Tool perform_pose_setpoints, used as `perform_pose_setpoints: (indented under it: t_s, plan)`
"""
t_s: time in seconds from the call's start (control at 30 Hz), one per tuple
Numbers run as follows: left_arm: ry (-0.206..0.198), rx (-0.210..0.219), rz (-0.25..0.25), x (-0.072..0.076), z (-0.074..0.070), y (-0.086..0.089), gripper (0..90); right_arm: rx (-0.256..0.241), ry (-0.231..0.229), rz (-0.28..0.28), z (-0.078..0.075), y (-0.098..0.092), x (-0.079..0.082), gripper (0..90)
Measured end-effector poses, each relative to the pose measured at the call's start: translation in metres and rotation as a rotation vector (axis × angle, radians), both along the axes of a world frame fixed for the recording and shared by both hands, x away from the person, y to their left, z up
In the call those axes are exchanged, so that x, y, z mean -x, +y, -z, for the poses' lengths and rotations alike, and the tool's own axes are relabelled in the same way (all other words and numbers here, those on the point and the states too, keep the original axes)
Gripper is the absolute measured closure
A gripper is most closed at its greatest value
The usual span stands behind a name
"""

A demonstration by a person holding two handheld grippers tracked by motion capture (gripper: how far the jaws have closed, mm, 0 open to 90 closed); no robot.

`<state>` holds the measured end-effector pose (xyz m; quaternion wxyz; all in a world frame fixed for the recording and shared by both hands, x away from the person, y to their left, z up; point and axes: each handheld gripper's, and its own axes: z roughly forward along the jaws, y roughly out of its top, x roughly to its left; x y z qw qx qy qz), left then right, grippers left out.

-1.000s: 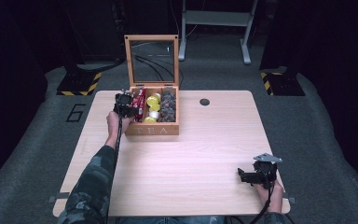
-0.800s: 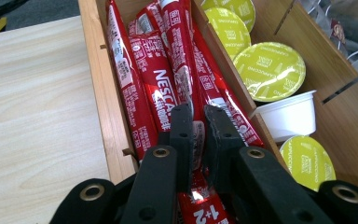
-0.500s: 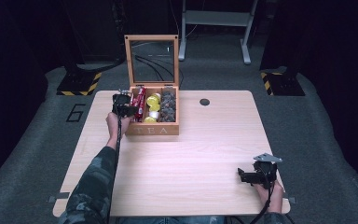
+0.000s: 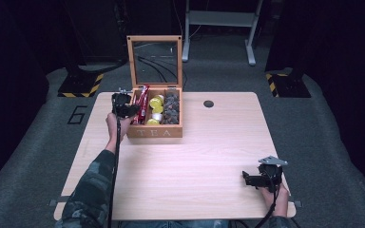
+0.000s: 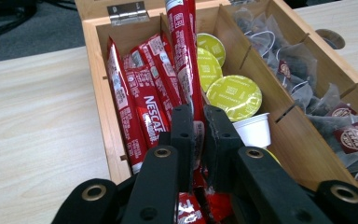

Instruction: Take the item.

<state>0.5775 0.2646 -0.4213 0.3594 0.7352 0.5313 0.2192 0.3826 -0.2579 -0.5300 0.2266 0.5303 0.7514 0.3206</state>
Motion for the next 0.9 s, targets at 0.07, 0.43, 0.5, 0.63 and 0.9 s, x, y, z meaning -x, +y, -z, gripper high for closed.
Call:
perform_pose_setpoints:
  t_s: [0.07,0.43,0.5,0.63,0.9]
  plan:
    - [-0.006,0.007,0.000,0.002,-0.002,0.000,82.8,0.000,0.000,-0.001,0.000,0.000,0.000,0.3]
    - [-0.034,0.042,0.020,0.012,-0.014,0.000,82.8,0.000,0.000,0.000,0.000,0.000,0.000,0.3]
    - [-0.041,0.037,0.027,0.014,-0.017,0.000,82.8,0.000,0.000,0.000,0.000,0.000,0.000,0.3]
    - [-0.049,0.032,0.045,0.018,-0.022,-0.002,82.8,0.000,0.000,0.000,0.000,0.000,0.000,0.3]
    - [-0.067,0.039,0.059,0.025,-0.029,-0.009,82.8,0.000,0.000,0.001,0.000,0.000,0.000,0.3]
